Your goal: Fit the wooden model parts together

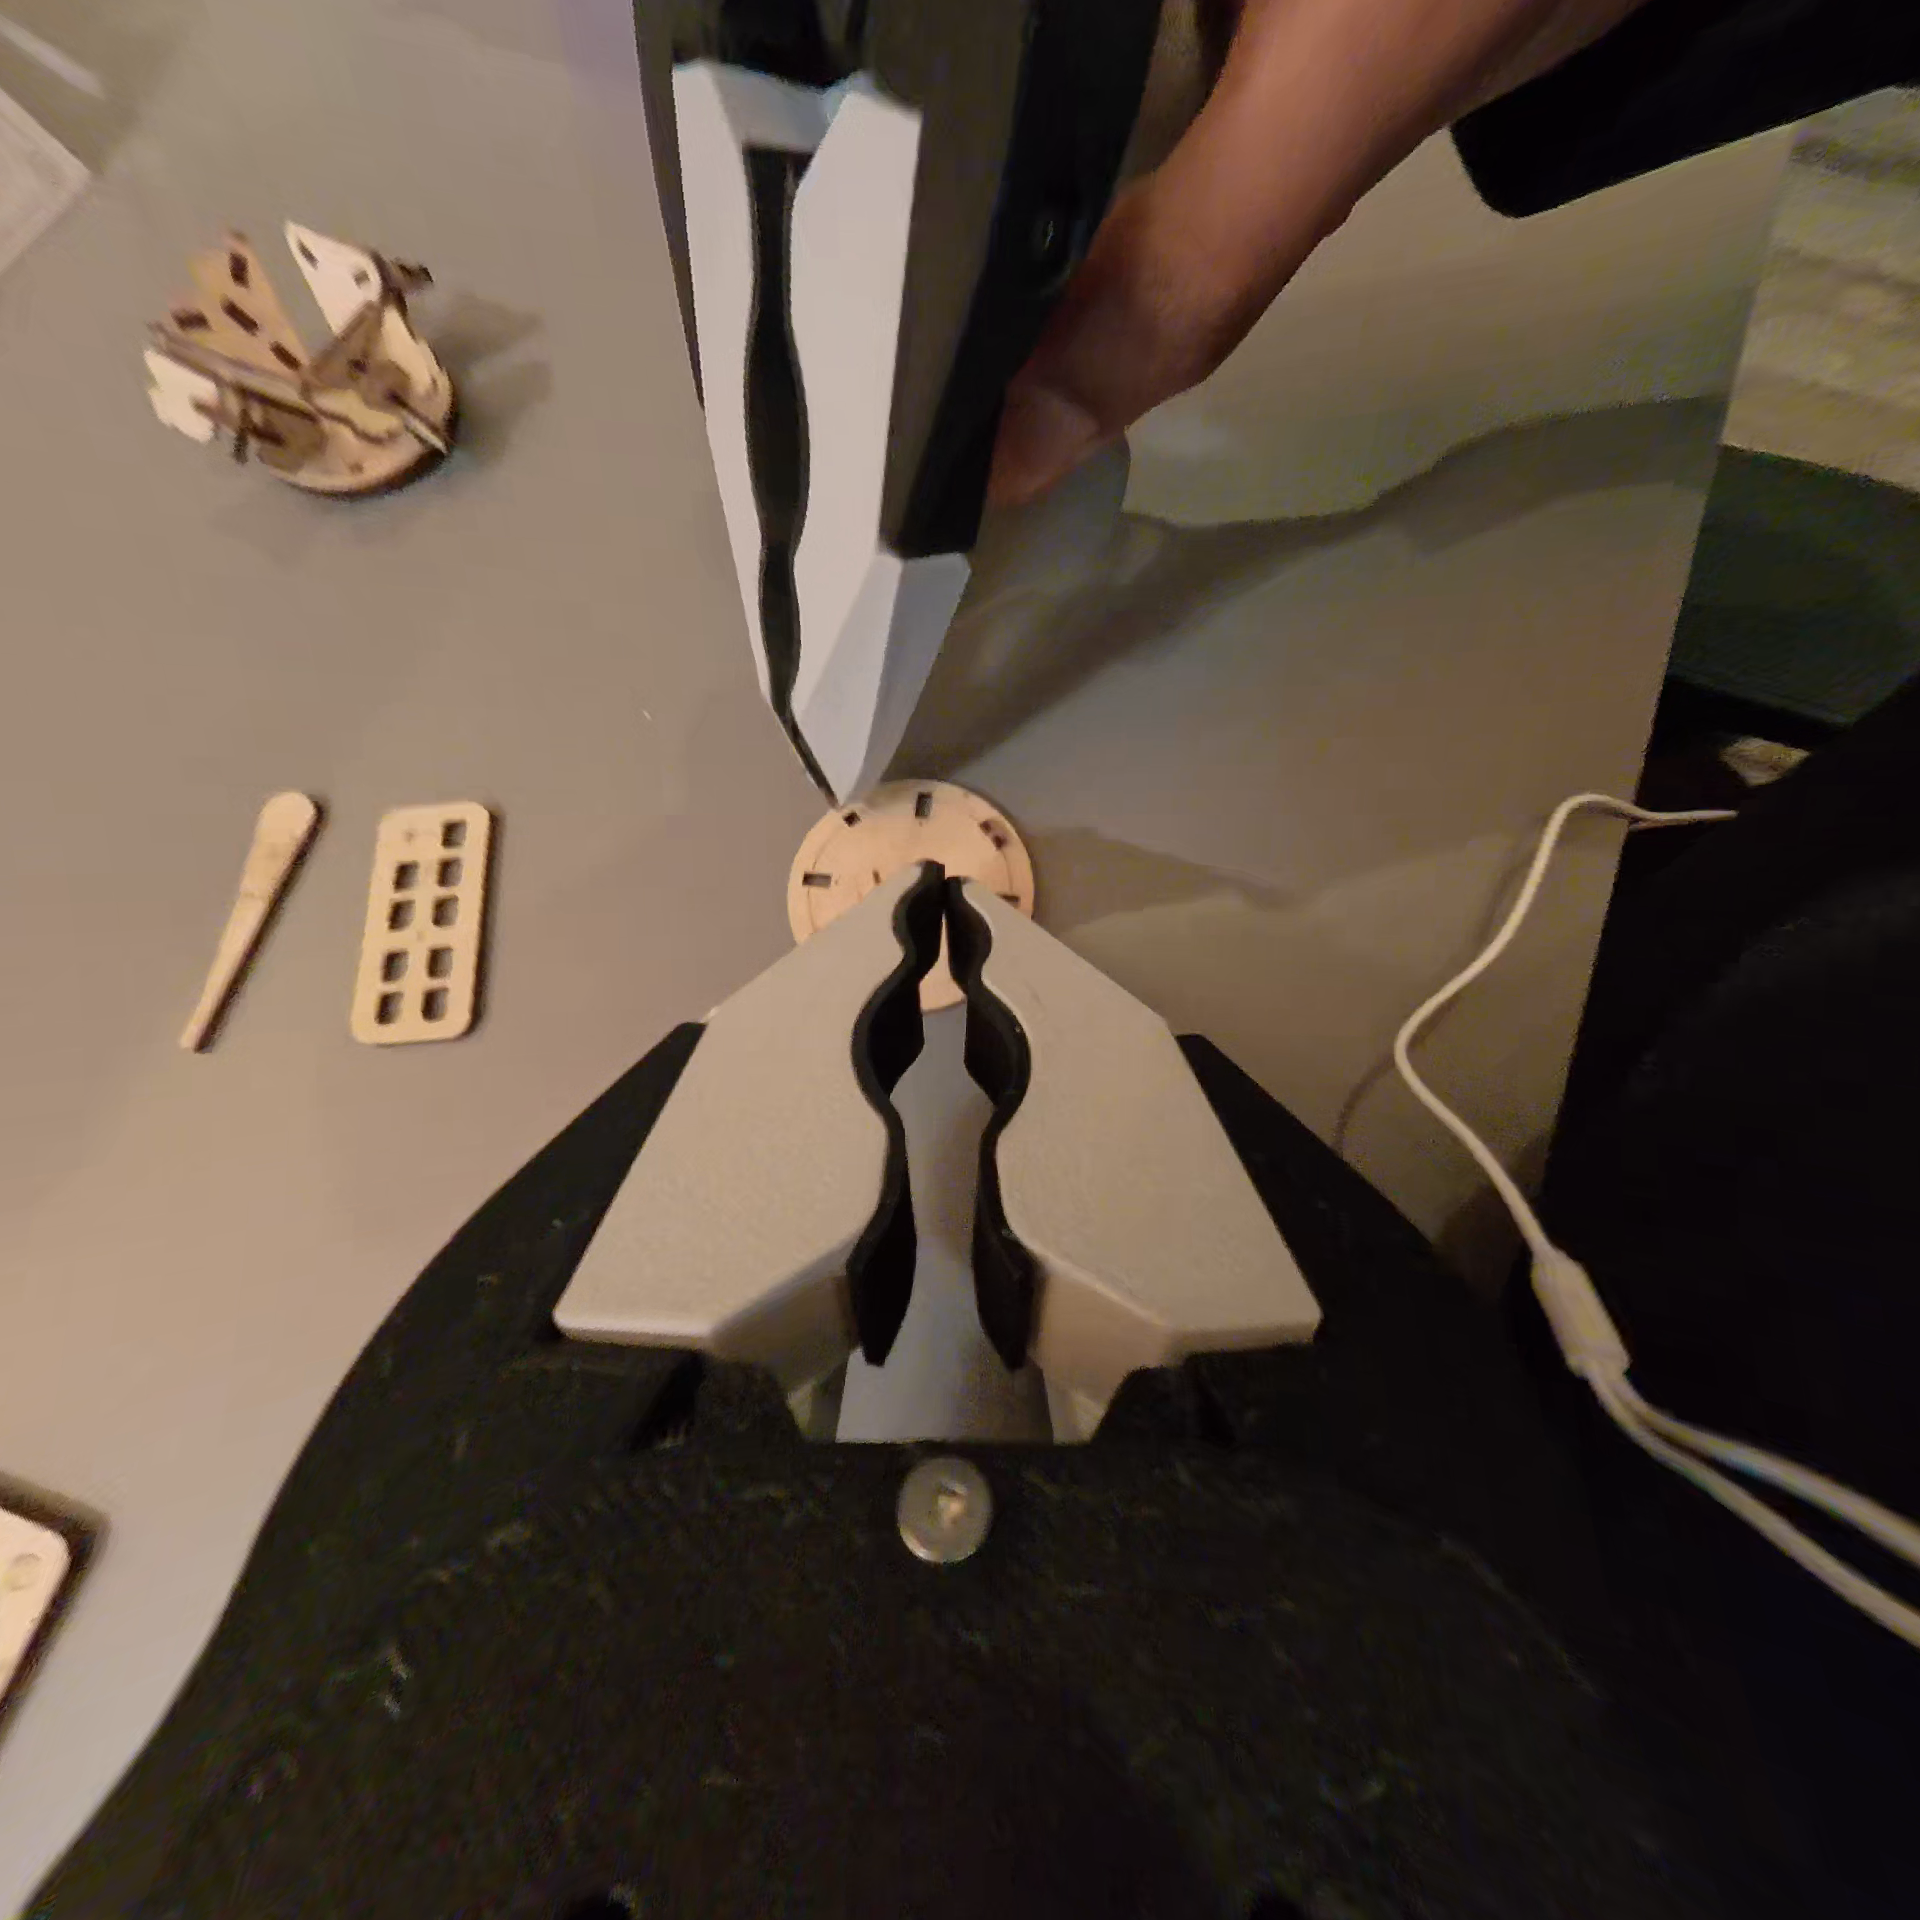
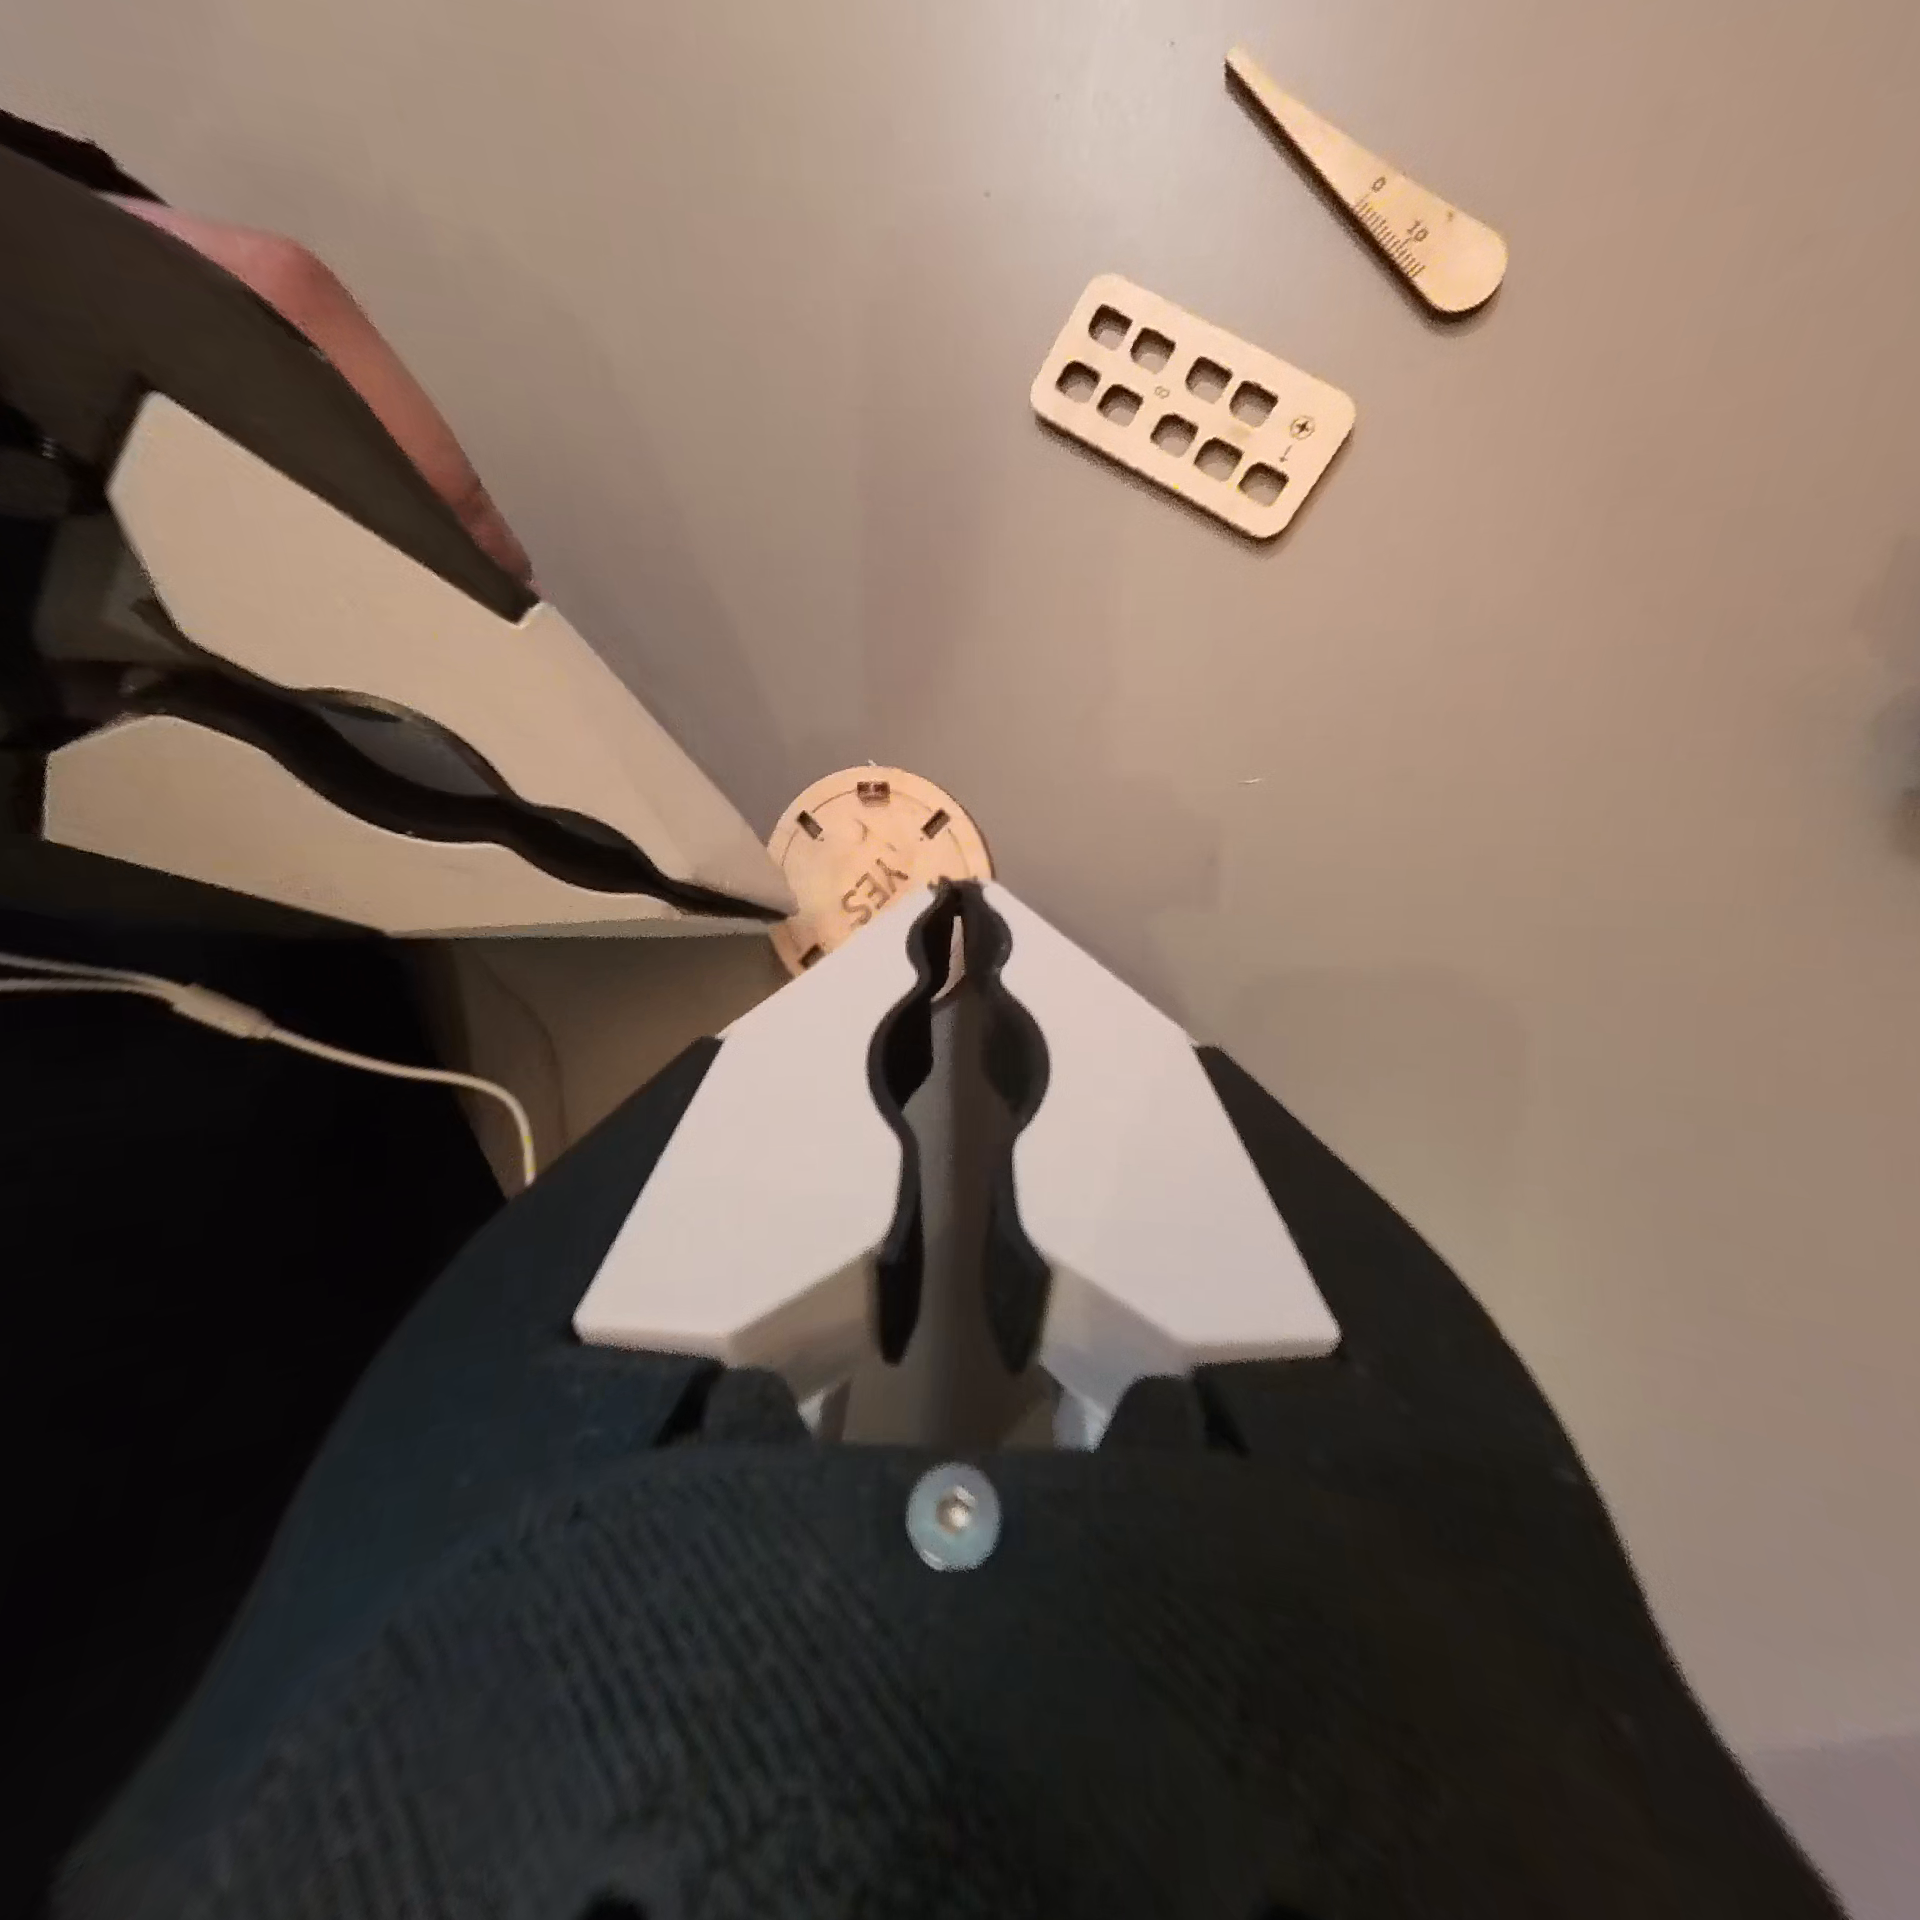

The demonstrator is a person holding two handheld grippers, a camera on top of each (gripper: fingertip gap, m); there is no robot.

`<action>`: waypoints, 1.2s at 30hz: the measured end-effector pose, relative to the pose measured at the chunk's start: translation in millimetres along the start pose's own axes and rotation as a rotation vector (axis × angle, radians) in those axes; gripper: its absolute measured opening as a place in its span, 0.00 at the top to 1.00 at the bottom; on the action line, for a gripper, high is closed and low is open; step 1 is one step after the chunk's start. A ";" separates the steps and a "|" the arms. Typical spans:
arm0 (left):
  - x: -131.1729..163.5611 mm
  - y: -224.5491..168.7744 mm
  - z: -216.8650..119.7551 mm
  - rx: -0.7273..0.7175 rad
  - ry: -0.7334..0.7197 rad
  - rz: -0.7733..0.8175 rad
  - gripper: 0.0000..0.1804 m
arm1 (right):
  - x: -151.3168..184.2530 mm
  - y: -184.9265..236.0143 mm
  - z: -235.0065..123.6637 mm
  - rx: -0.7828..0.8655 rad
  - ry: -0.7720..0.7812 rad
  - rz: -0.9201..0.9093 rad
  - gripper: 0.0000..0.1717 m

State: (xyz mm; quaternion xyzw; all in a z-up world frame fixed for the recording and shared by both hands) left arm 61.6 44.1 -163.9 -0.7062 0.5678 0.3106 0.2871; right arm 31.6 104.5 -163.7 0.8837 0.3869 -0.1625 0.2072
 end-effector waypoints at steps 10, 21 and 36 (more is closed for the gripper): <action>4.0 5.8 16.6 -0.200 0.111 0.186 1.00 | 2.9 -0.4 4.9 0.037 0.097 -0.006 1.00; 3.7 5.4 20.7 -0.173 0.050 0.132 1.00 | 1.4 0.0 4.5 0.077 0.189 0.027 1.00; 4.2 6.1 20.6 -0.157 0.045 0.101 1.00 | -2.5 1.3 7.2 0.149 0.279 0.007 1.00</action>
Point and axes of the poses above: each gripper's, where its closed fingertips meet, z out along the fingers, x out of its underside, y = z × x across the jaws, the point moved 4 cm from there along -z, back along the fingers, and after that the axes turned 7 degrees about -z, right-handed, at the moved point
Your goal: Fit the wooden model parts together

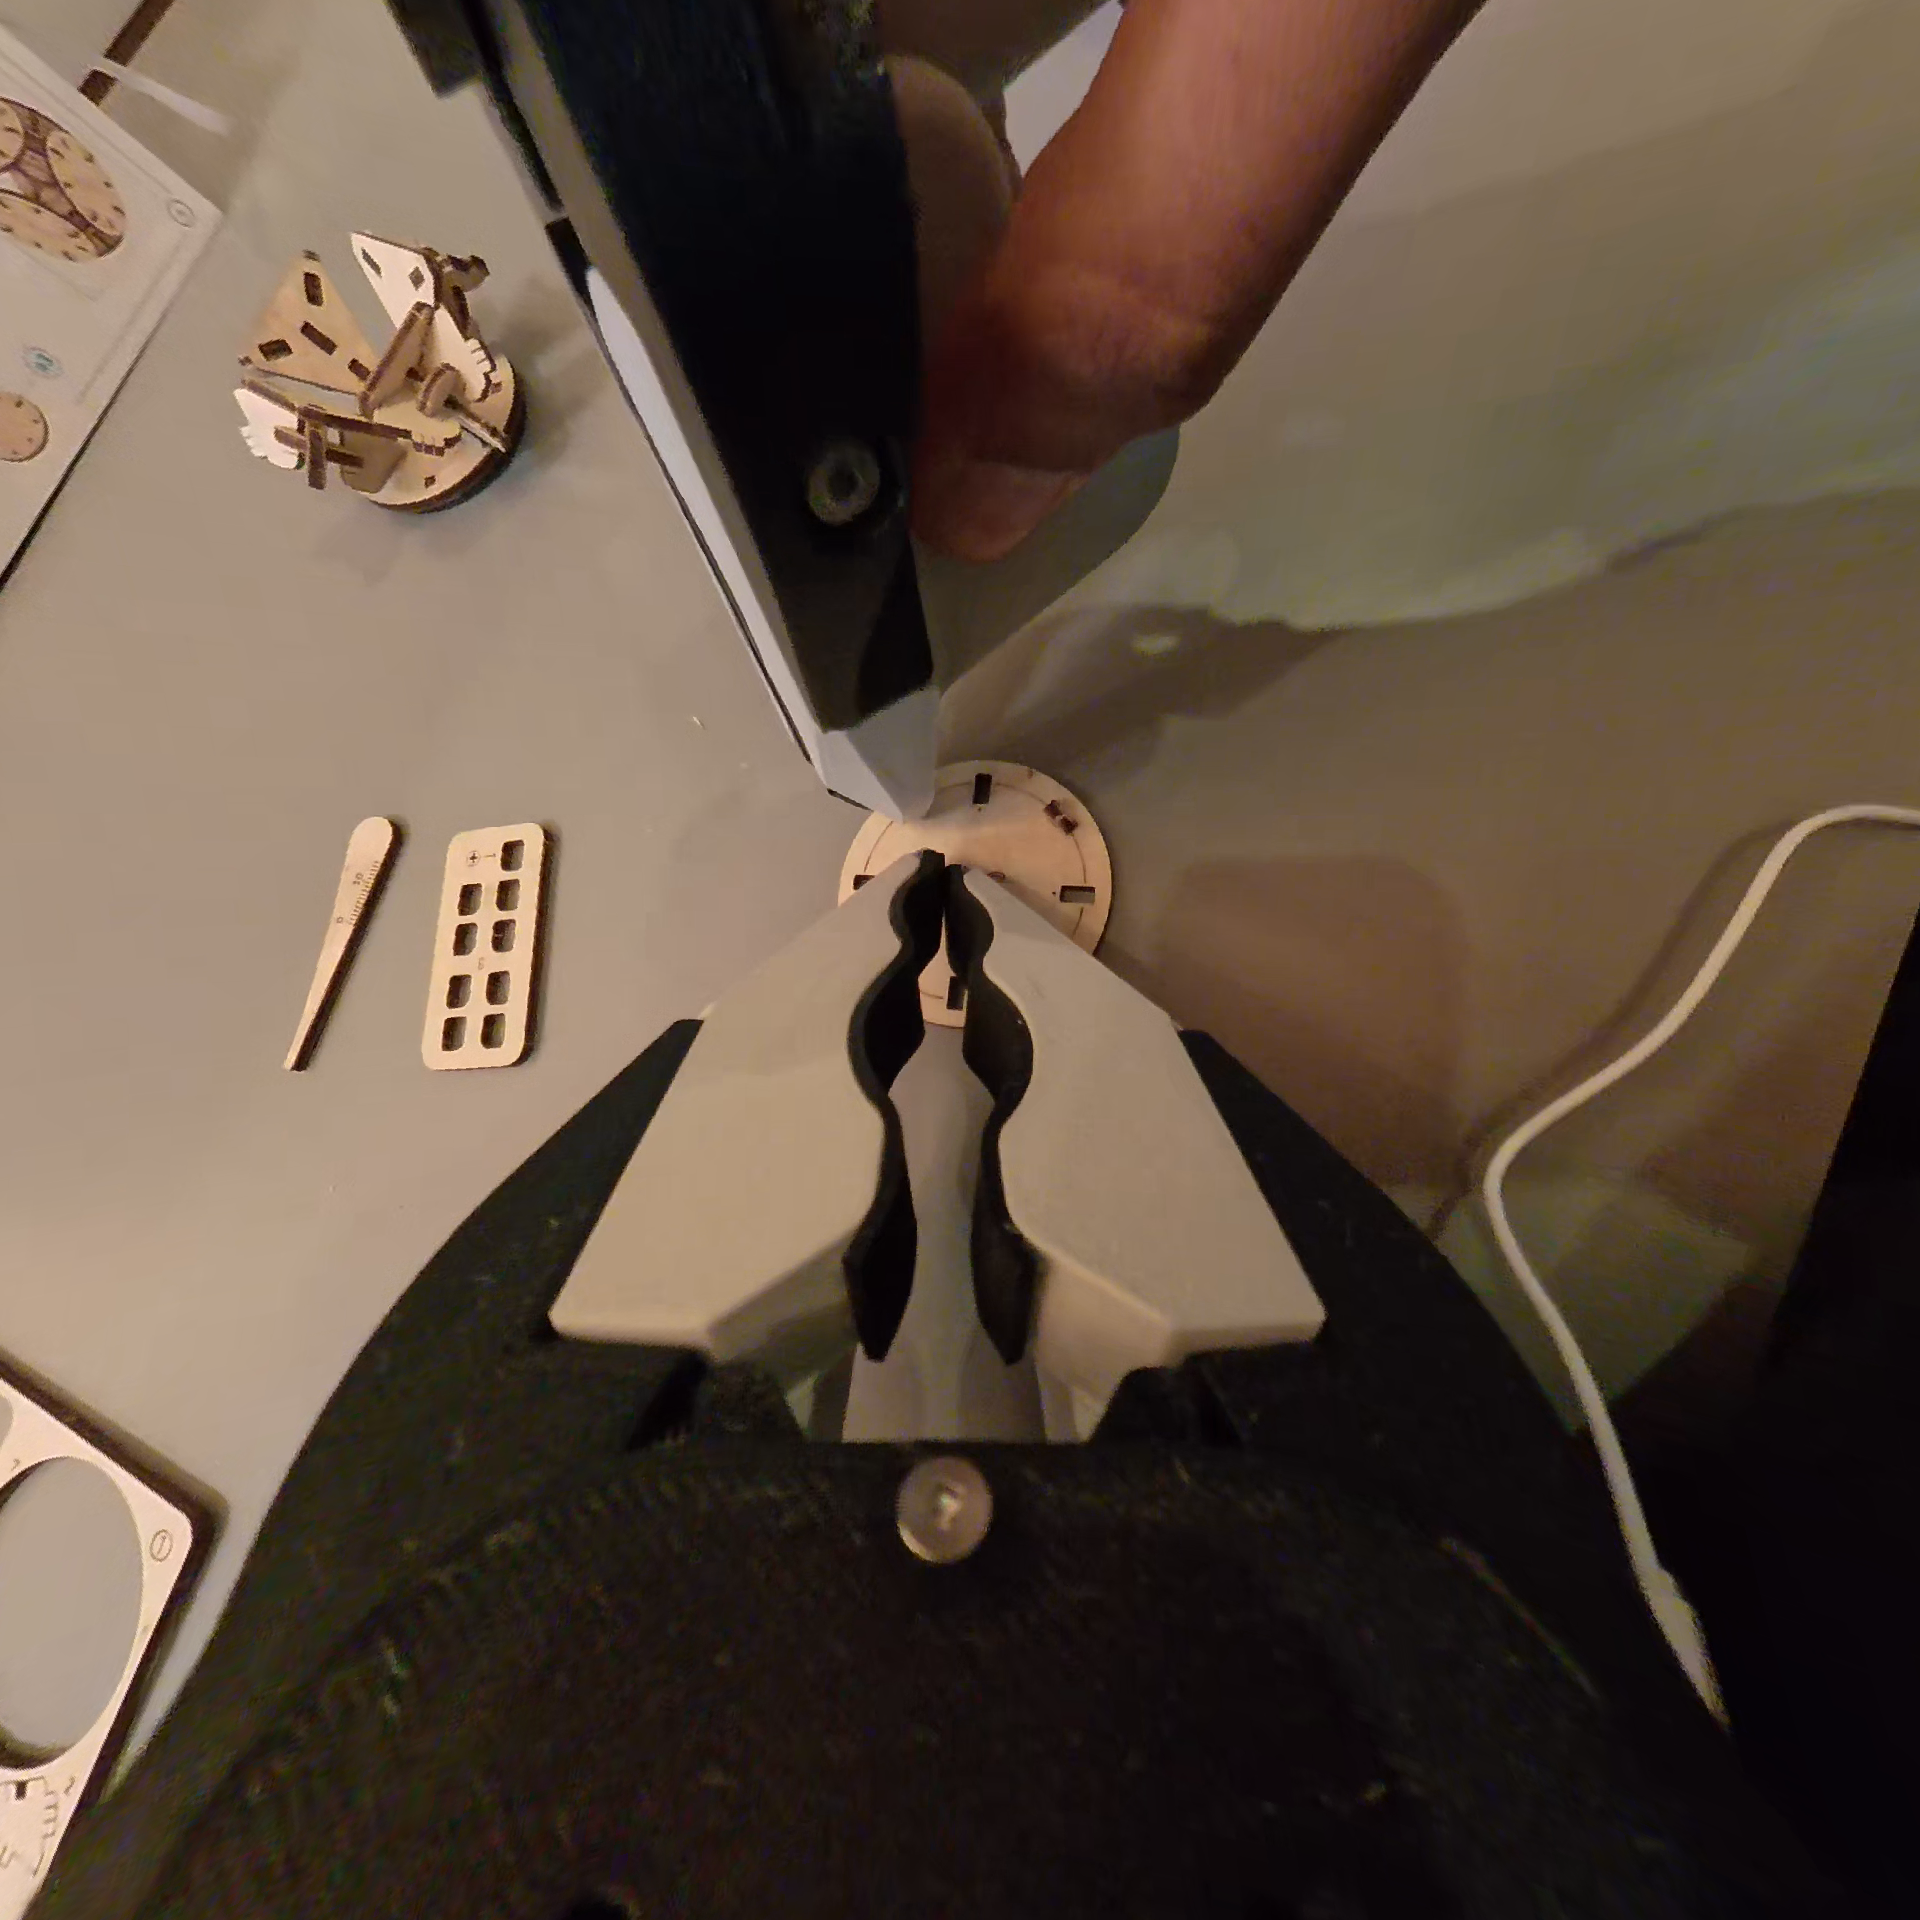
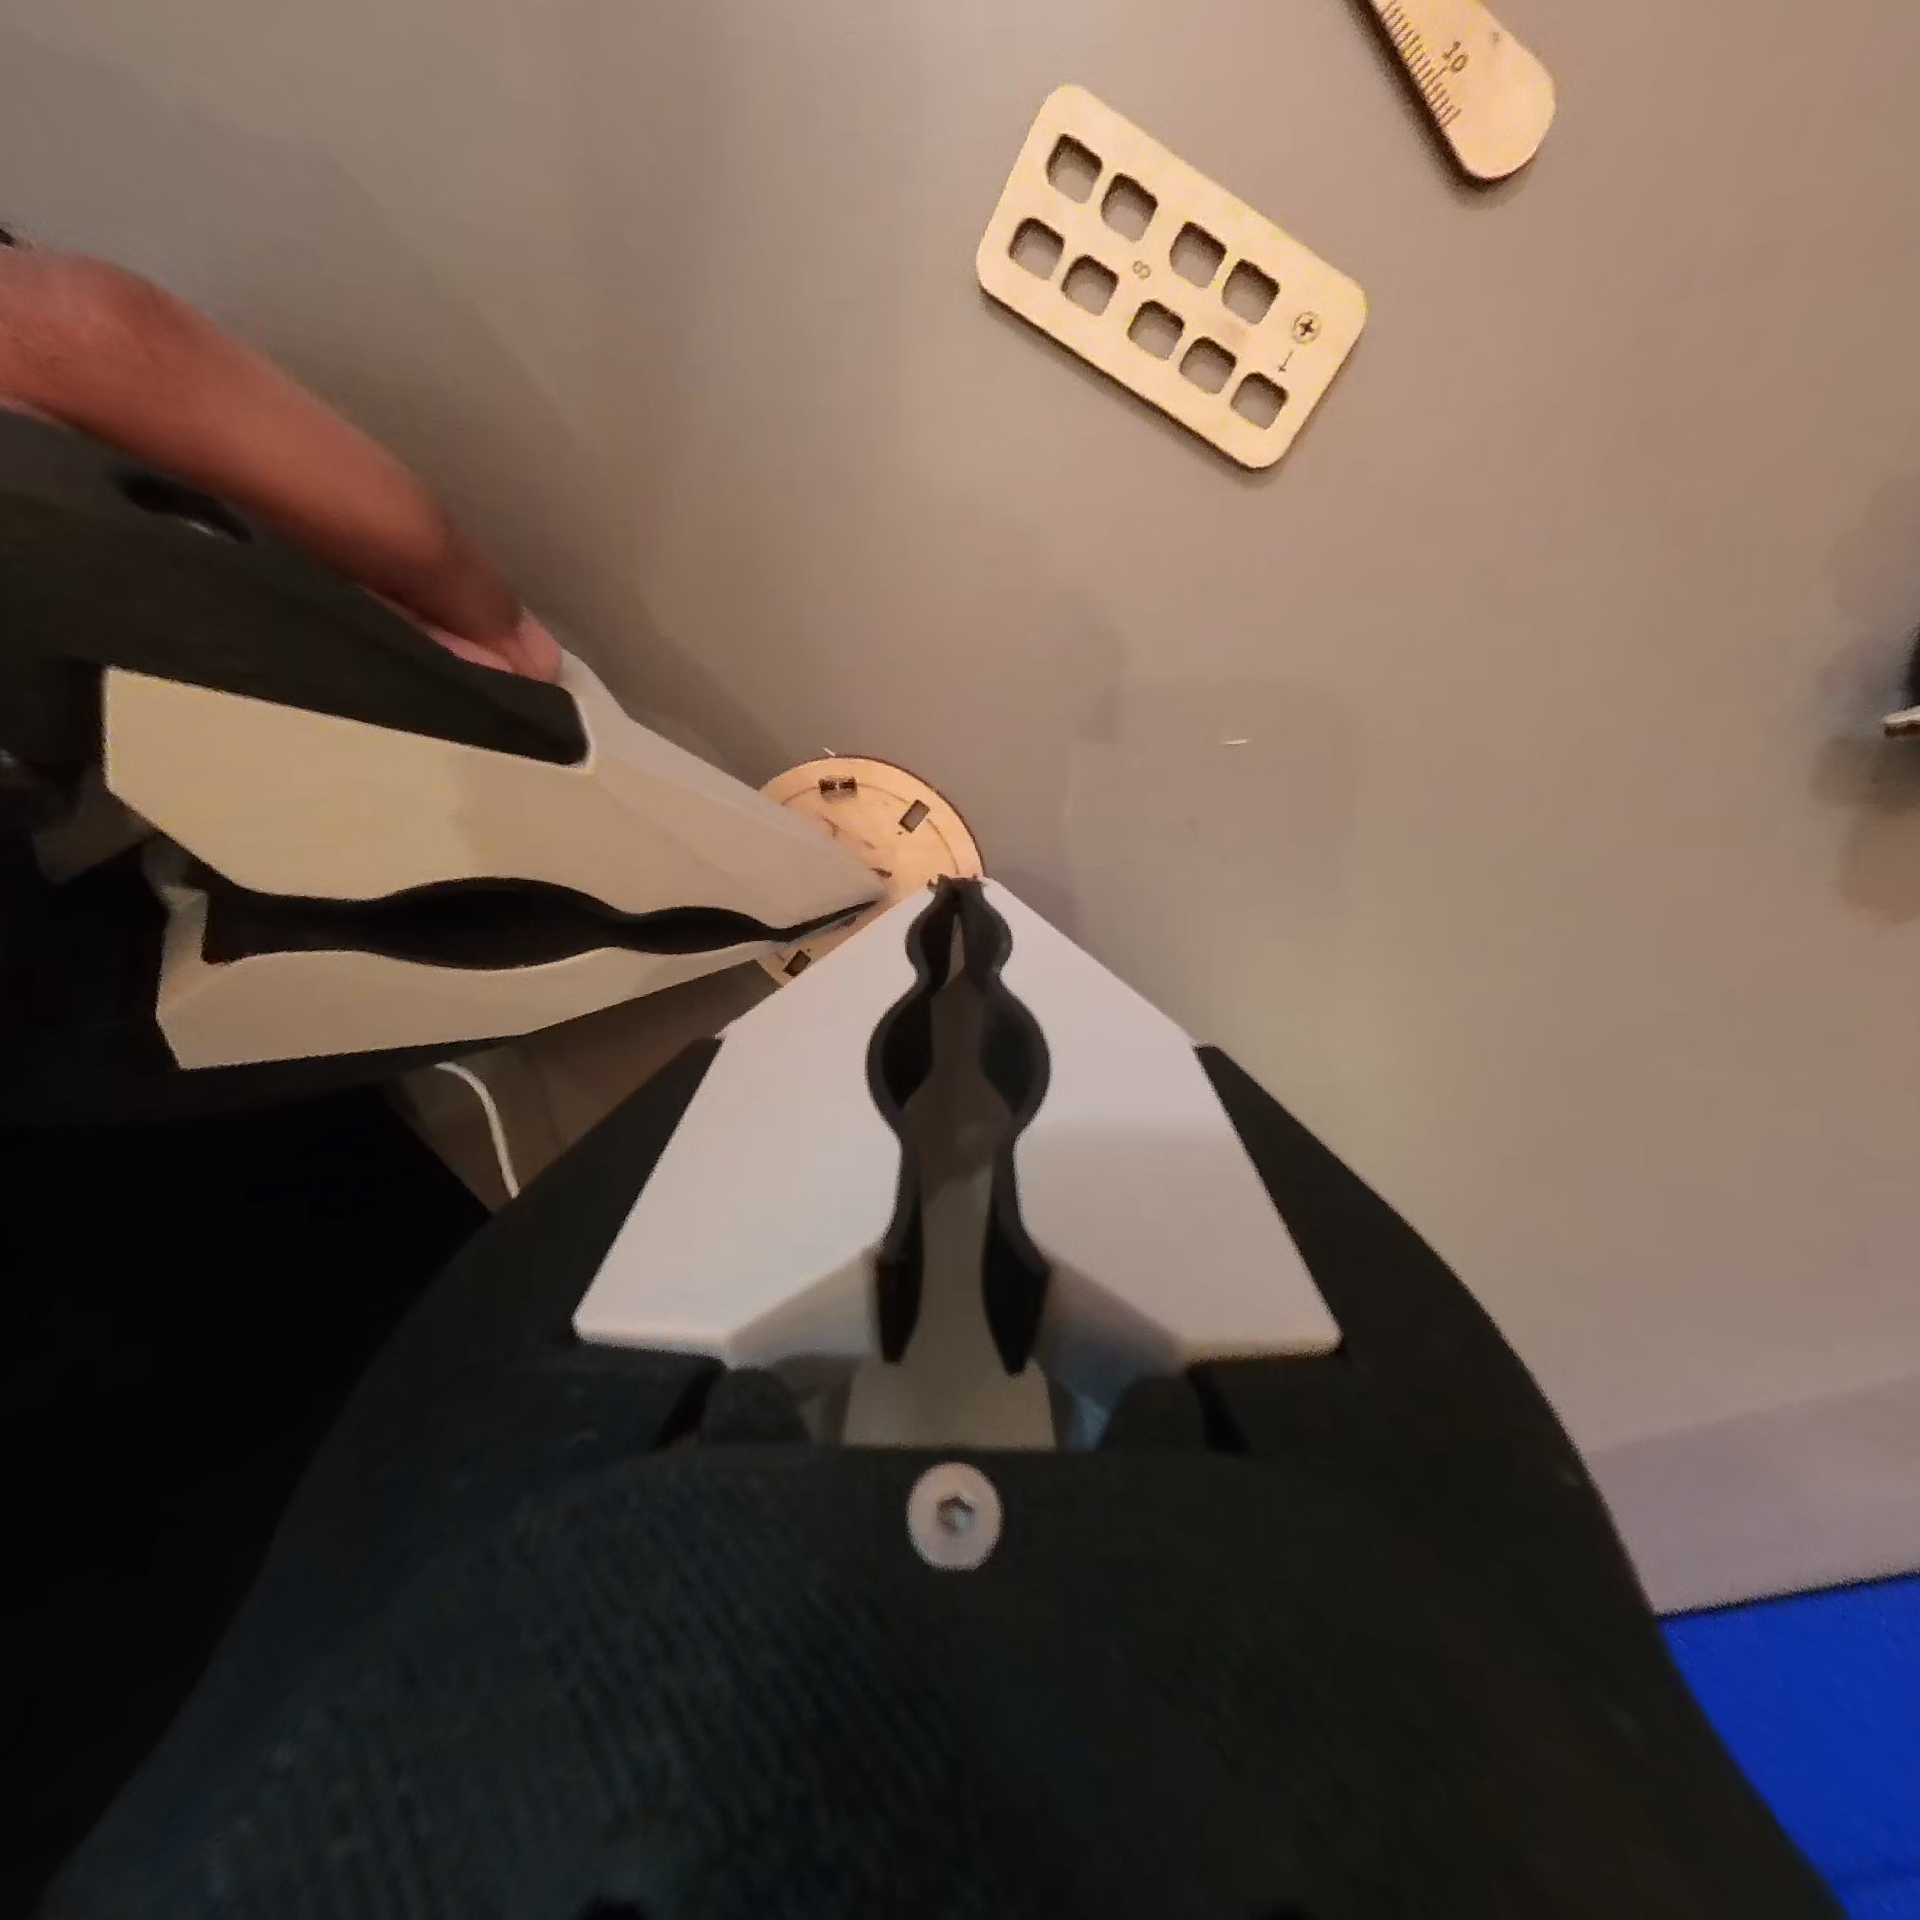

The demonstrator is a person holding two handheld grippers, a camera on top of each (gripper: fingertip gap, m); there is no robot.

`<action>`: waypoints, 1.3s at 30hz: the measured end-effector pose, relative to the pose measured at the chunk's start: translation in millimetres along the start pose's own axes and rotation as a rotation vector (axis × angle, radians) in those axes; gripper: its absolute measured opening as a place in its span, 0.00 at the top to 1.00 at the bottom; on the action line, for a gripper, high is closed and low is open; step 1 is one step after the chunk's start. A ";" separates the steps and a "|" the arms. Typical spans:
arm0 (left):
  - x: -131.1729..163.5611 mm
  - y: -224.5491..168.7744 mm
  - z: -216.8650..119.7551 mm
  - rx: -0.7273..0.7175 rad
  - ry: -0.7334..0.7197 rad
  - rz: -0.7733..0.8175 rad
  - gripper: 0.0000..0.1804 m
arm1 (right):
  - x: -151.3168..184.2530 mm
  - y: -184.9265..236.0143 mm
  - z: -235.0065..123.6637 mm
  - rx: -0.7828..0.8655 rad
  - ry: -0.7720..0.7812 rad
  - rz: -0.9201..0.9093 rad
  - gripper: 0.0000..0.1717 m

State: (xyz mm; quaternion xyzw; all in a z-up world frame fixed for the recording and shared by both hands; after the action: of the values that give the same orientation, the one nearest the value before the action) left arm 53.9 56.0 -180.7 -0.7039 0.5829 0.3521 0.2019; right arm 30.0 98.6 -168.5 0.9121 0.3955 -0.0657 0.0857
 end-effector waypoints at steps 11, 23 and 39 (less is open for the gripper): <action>0.1 0.5 0.0 0.003 0.000 -0.004 1.00 | -0.6 0.6 0.4 0.030 -0.060 -0.048 1.00; 0.1 0.0 0.0 -0.005 -0.001 0.005 1.00 | 2.4 -0.1 -9.9 0.077 -0.211 -0.122 1.00; 0.1 -0.2 0.1 -0.011 -0.001 0.011 1.00 | -0.9 4.3 -5.8 0.086 -0.227 -0.159 1.00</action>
State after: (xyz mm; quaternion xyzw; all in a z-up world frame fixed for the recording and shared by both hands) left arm 54.1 56.0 -180.9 -0.7016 0.5846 0.3571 0.1963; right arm 32.8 96.3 -162.2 0.8673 0.4512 -0.1921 0.0853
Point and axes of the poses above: each gripper's, where its closed fingertips meet, z out along the fingers, x out of its underside, y = z × x across the jaws, the point moved 4 cm from there along -z, back along the fingers, and after that the axes turned 7 degrees about -z, right-handed, at the moved point
